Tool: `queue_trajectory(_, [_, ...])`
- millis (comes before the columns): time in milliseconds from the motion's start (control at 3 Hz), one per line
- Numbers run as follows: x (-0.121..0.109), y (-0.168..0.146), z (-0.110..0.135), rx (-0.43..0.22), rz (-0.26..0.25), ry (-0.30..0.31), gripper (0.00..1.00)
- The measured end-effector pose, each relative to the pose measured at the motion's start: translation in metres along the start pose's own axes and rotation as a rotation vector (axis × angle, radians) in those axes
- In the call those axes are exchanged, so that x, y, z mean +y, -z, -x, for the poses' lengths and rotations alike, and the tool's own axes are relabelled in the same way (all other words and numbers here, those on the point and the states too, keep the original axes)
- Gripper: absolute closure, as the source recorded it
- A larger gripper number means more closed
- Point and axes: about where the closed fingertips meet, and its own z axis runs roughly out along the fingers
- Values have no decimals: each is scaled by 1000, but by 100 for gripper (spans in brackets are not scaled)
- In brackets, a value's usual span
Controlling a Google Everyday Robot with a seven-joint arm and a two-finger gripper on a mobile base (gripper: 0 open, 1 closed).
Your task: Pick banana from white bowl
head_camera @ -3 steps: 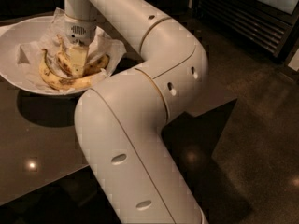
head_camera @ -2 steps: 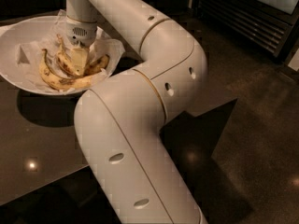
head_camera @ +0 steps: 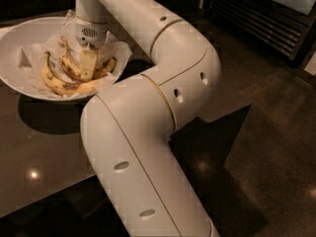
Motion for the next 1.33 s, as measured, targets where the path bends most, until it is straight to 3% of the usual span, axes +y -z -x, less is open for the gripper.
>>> queue_trajectory(333, [-9, -4, 7, -22, -28, 0, 90])
queue_trajectory(667, [-16, -7, 12, -37, -47, 0, 100])
queue_trajectory(1000, [-18, -7, 14, -41, -58, 3, 100])
queue_trajectory(1333, [-13, 3, 24, -26, -104, 33, 100])
